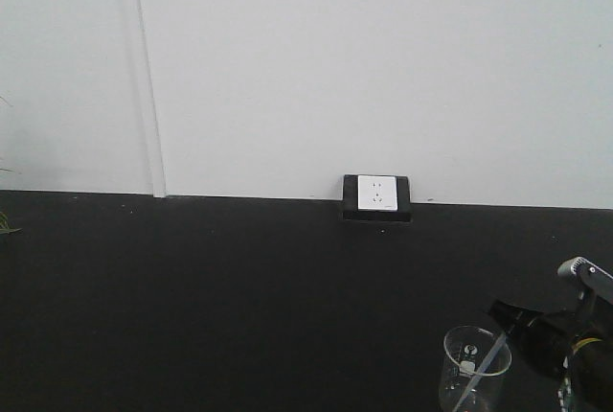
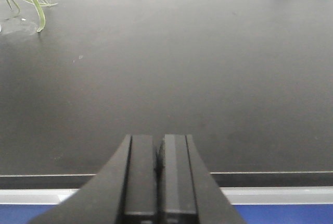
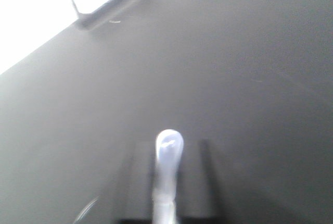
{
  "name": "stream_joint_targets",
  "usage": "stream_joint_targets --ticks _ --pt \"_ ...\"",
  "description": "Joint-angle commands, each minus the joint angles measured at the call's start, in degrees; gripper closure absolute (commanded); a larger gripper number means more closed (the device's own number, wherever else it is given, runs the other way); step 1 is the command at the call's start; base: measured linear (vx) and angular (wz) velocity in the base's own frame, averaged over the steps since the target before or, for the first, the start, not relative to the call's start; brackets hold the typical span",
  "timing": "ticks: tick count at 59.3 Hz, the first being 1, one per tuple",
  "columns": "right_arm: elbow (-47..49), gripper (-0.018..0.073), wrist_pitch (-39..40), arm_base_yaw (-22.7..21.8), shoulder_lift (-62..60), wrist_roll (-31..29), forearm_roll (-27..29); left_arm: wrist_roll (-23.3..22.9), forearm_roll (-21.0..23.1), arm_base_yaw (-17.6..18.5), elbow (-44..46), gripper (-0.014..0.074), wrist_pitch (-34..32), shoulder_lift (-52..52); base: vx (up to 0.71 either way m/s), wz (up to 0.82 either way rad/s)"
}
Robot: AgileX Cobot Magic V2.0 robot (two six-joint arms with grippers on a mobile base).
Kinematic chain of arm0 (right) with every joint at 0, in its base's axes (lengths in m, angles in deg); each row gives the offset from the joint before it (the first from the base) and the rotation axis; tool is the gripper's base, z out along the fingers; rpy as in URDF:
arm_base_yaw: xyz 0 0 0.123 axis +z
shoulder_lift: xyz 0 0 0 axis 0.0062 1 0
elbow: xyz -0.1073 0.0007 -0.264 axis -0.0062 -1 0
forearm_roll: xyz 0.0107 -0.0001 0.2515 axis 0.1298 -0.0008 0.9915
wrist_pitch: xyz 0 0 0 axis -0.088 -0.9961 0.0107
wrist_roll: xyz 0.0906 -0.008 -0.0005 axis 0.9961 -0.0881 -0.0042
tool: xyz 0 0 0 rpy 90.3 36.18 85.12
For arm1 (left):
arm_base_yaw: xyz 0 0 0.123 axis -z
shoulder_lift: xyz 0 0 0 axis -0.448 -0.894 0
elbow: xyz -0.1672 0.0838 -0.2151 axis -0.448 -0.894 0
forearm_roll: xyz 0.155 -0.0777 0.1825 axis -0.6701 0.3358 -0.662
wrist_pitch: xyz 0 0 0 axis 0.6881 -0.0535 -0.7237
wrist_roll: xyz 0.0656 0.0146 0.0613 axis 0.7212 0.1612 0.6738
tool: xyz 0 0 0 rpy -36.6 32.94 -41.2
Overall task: Grab transparent chemical and place on left bench
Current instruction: 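Lift the pipette straight up out of the glass beaker with the right gripper, then hold the pipette in the right gripper and start turning the base away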
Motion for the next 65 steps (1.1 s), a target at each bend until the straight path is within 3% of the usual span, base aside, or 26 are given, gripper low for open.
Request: stream_joint_targets --ticks 1,11,21,38,51,65 --pt "1.82 0.0566 5.30 -0.13 -2.38 0.71 -3.04 -0.45 0.04 0.10 -0.93 0.0600 -4.49 1.10 0.00 0.00" --pt "1.82 0.0565 5.62 -0.13 -4.05 -0.76 -3.75 -0.45 0.04 0.10 -0.93 0.0600 -4.49 1.10 0.00 0.00" --pt "1.82 0.0564 4.53 -0.13 -9.60 -7.82 -4.34 -0.45 0.04 0.10 -0.93 0.0600 -4.49 1.10 0.00 0.00" --pt "1.09 0.0564 -11.42 -0.13 -28.73 -17.80 -13.65 -0.45 0.04 0.10 -0.93 0.0600 -4.49 1.10 0.00 0.00" --pt "-4.71 0.0564 -15.46 -0.13 -45.36 -18.35 -18.74 -0.45 0.04 0.10 -0.93 0.0600 -4.49 1.10 0.00 0.00" --pt "-14.68 0.0564 -17.21 -0.13 -62.22 -18.35 -18.94 -0.45 0.04 0.10 -0.93 0.0600 -4.49 1.10 0.00 0.00"
